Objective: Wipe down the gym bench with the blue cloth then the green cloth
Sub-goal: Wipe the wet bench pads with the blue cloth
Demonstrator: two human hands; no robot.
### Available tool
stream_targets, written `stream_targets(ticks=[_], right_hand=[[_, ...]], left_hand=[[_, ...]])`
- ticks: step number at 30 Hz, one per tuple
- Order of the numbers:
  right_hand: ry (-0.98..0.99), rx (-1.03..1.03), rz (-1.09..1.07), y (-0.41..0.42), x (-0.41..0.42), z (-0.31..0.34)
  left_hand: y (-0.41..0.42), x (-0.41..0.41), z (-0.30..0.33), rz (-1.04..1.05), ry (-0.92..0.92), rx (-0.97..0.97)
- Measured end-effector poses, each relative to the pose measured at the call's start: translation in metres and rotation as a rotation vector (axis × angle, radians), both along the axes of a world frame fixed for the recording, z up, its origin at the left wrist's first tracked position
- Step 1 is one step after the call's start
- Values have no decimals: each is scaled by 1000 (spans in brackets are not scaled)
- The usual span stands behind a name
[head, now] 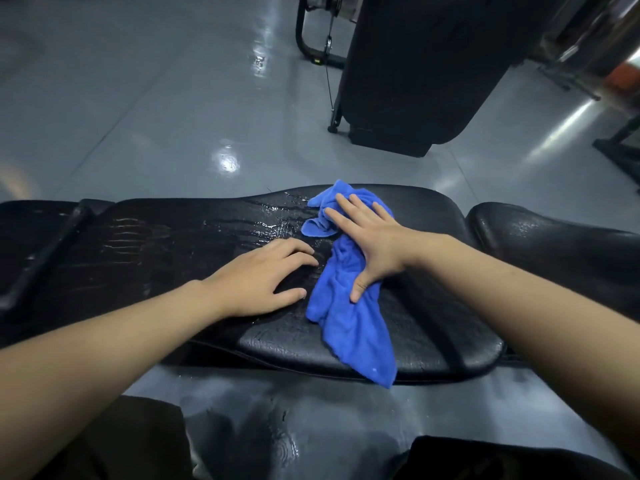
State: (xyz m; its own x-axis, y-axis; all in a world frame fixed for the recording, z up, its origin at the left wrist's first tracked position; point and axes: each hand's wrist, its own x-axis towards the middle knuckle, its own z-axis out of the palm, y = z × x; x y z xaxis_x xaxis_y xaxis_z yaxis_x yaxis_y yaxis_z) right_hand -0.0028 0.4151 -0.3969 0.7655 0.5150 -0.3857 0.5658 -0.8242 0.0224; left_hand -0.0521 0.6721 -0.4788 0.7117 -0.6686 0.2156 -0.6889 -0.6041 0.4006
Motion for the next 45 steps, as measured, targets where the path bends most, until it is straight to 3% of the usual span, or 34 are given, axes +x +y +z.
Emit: stream_targets(ticks=[9,24,32,36,45], right_hand=[[36,53,-96,10,24,-3],[-45,323,-47,-50,-106,-9],[-277,178,-287,-17,-150,-13],[-263,99,-423,0,-134,-25],[-359,62,-250,-5,-76,-33]], left_hand=[[0,-1,4,3,16,-15],[5,-15,13,86,47,97],[1,-17,10,112,57,100],[1,-13,9,108,52,96],[13,-10,2,111,-20,55]])
